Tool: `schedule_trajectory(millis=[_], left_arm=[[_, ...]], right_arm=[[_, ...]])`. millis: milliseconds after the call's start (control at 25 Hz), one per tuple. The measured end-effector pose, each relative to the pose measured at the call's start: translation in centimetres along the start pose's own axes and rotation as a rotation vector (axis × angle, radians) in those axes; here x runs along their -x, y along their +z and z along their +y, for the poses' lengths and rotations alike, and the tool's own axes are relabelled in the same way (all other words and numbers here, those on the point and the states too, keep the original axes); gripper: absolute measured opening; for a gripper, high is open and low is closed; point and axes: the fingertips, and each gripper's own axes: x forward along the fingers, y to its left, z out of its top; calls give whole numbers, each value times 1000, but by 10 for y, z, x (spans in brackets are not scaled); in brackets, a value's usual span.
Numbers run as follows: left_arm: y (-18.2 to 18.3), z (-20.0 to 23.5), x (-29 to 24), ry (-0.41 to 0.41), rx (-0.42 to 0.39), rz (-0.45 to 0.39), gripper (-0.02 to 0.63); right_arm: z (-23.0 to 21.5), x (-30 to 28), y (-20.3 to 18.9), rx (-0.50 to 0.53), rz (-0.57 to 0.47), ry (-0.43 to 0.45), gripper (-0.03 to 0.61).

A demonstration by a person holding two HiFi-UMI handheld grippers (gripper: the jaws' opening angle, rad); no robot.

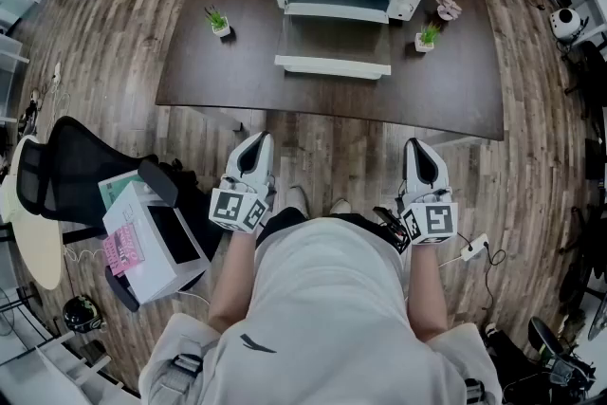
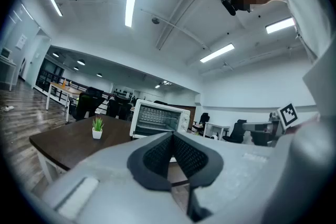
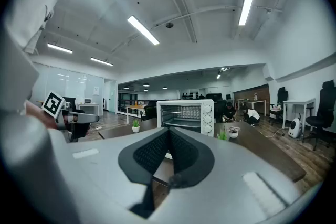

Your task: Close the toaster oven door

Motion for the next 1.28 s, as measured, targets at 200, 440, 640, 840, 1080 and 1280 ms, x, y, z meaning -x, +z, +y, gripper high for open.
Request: schedule_trajectory(millis=[200,440,640,840,1080,1280], left_arm=[[2,3,2,-7,-1,-5,2],[0,7,4,-20,-5,2,2],[-2,15,4,-32,2,10,2],[-1,30,3,-58,11,19,2],[6,63,-6,-80,25,37,2],[8,90,-15,-104,28,47,2]], right_arm=[[4,0,1,-10,-3,-5,-2],[11,-4,2,-25,-8,-7,-2],[17,-9,2,-40,-15,-10,0],[29,-18,3,-45,-10,-30,0],[45,-40,4,-55,8,-65,0],[51,-64,8,-47,11,-95,0]])
